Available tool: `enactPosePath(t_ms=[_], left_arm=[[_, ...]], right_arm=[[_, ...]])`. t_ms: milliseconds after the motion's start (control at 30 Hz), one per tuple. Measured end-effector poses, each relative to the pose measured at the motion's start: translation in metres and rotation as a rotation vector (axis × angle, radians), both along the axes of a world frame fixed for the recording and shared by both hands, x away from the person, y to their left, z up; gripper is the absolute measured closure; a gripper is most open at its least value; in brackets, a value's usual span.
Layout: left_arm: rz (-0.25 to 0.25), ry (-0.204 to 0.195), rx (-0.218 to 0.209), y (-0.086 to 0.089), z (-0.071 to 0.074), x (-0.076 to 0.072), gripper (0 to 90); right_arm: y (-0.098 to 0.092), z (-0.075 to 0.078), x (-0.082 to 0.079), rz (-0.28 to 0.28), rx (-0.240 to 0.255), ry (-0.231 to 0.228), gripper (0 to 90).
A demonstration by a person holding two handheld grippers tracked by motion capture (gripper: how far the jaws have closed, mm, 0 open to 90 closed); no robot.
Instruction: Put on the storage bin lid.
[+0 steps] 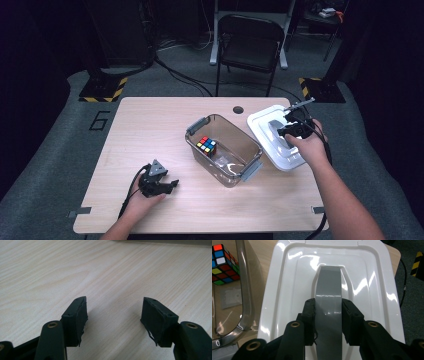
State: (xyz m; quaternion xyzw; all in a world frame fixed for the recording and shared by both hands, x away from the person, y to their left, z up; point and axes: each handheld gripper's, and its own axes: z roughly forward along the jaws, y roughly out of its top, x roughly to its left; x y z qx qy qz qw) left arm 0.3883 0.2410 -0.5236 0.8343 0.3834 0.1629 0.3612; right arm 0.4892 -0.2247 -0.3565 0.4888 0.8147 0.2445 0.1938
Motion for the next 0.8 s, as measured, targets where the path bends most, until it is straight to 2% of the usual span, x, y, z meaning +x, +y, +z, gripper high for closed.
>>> enactPosePath(t_ms=[467, 800], left_arm=[[0.000, 0.000, 0.000, 0.000, 0.000, 0.000, 37.5], [0.000, 0.001, 0.001, 0.000, 0.000, 0.000, 37.5]], right_arm=[[0.001, 0.019, -0.004, 0.012, 0.006, -0.019, 67.0], [0.015, 0.035, -0.009, 0.062, 0.020, -0.043, 67.0]])
